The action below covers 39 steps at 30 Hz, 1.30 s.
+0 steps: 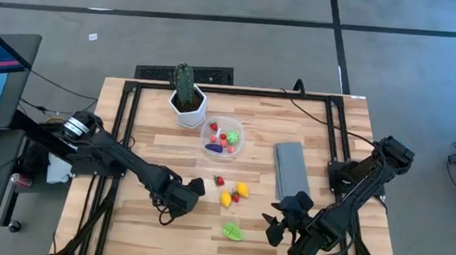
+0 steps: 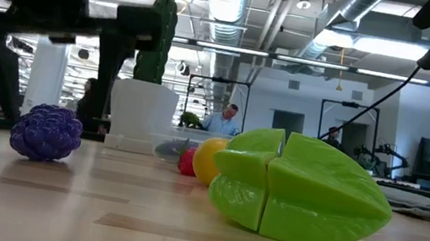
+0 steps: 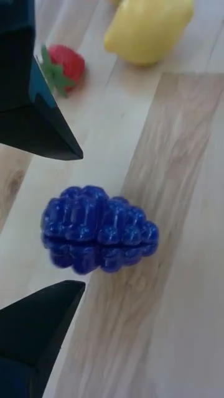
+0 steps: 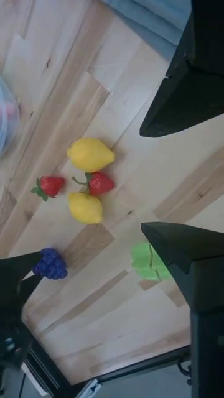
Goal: Pick and placing Produce into tupperware
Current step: Put the blueberry into the transparent bin
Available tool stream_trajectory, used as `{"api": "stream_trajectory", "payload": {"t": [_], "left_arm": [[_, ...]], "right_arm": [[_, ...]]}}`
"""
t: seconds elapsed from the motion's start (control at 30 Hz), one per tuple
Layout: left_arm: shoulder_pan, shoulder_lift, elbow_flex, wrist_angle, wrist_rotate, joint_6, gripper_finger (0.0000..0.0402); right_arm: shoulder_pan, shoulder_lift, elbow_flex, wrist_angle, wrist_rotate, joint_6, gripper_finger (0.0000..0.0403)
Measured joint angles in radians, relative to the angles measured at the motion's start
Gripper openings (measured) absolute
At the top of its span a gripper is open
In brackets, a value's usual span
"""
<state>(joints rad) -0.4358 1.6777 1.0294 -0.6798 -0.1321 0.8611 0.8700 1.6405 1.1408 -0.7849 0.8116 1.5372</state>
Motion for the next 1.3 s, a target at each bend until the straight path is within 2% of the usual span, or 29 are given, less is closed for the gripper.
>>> {"api": "stream_trajectory", "payload": {"t": [0.27,0.63,0.8,1.1,1.3], "left_arm": [[0.001,0.091,0.045,-0.015,-0.004,-0.006,0.0323],[0.021,0.093,0.048,-0.025,0.054,-0.008,0.0319],[0.032,0.093,0.048,-0.033,0.076,-0.008,0.0295],[0.040,0.093,0.048,-0.042,0.103,-0.009,0.0223],[0.040,0.114,0.053,-0.031,0.115,-0.039,0.0215]], "right_arm": [[0.009,0.000,0.000,0.001,0.000,0.008,0.0260],[0.010,0.000,0.000,-0.002,0.001,0.009,0.0260],[0.010,0.000,0.000,-0.012,0.001,0.009,0.0260],[0.010,0.000,0.000,-0.015,0.001,0.008,0.0260],[0.009,0.000,0.000,-0.018,0.001,0.009,0.0260]]}}
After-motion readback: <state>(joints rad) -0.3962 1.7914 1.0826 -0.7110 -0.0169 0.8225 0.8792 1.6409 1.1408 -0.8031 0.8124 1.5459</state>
